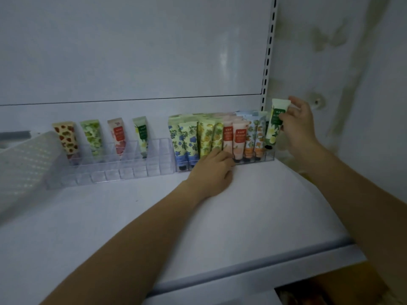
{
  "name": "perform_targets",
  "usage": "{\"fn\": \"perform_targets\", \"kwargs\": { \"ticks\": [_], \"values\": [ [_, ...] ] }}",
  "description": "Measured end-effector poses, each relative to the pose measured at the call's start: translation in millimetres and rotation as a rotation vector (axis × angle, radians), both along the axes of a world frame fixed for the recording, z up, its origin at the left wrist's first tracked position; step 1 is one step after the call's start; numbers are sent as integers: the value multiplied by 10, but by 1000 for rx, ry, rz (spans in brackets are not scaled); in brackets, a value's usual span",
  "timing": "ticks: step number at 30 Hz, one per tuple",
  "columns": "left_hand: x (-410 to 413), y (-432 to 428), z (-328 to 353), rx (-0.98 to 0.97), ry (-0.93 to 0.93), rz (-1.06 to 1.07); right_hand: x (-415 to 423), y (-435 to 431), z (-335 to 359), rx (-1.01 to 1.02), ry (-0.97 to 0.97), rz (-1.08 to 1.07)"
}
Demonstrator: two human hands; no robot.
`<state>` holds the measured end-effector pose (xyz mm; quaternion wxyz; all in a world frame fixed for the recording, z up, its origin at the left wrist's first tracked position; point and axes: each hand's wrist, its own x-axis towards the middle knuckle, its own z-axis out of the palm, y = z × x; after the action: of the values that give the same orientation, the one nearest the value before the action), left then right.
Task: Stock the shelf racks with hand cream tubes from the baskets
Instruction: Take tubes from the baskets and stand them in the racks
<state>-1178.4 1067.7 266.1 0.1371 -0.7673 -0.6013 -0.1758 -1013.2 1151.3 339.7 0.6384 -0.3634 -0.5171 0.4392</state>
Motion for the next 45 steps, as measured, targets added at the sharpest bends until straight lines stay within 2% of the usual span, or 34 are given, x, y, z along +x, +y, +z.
{"fn": "perform_targets", "kwargs": {
  "ticks": [3, 9, 14, 25, 27, 30, 32, 37, 40, 45],
  "values": [
    [-19, -4, -53, 16, -58, -8, 15, 89, -134, -25, 47, -3],
    [-9, -5, -46, -13, -108, -16, 52, 254, -238, -19, -3, 41],
    [-16, -4, -43, -29, -105, -26, 36, 372, -364, -26, -174, 84],
    [-31, -48, -12, -2, -71, -8, 24, 409, -395, 57, -167, -55],
    [-47, -64, 1, 15, -68, -3, 35, 361, -386, 137, -251, -152],
    [-77, -118, 27, 78, -106, -4, 38, 243, -380, 376, -499, -361],
    [-102, -170, 63, 144, -153, 14, -9, 142, -370, 533, -623, -404],
    [-154, -330, 313, 332, -152, 88, -247, -185, -314, 790, -735, -251],
    [-348, -489, 599, 404, -16, 91, -492, -410, -237, 981, -825, -104],
    [-1155, -1001, 1124, 381, 117, 296, -1156, -887, -59, 1141, -864, 126]
  ]
}}
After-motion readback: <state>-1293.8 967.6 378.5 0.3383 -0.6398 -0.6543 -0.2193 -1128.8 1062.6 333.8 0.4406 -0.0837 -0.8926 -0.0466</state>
